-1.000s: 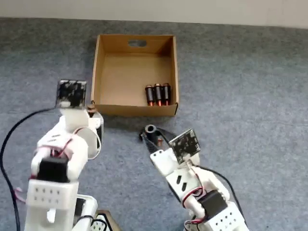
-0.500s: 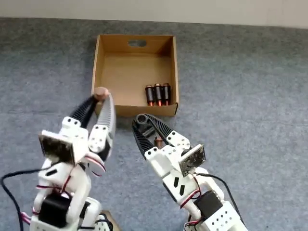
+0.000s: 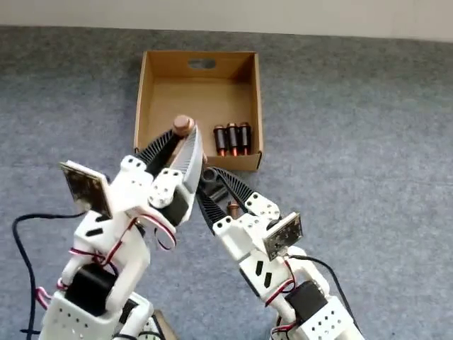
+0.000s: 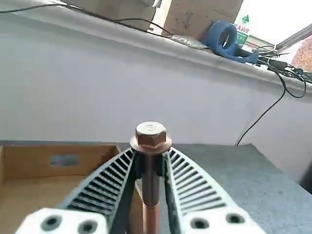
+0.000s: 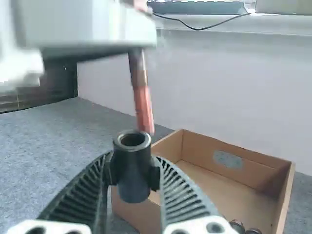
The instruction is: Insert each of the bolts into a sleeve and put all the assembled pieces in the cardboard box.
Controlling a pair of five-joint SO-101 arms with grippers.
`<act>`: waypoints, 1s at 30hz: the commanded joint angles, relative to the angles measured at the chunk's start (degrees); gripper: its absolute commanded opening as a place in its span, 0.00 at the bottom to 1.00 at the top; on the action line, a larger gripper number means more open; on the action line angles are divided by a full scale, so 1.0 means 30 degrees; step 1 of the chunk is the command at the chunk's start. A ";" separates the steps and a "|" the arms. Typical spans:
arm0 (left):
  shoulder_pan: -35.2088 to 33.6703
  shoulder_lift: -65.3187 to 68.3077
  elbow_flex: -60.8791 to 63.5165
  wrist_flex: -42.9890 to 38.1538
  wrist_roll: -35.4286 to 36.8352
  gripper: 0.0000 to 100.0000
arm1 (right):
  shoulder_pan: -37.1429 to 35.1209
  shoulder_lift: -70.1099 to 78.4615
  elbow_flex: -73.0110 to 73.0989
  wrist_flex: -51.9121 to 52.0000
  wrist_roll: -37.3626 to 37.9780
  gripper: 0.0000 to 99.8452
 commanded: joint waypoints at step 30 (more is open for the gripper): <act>0.2271 0.2505 -0.4762 0.6330 0.0000 0.01 | -0.0044 -0.0220 0.2007 -0.0278 -0.0176 0.01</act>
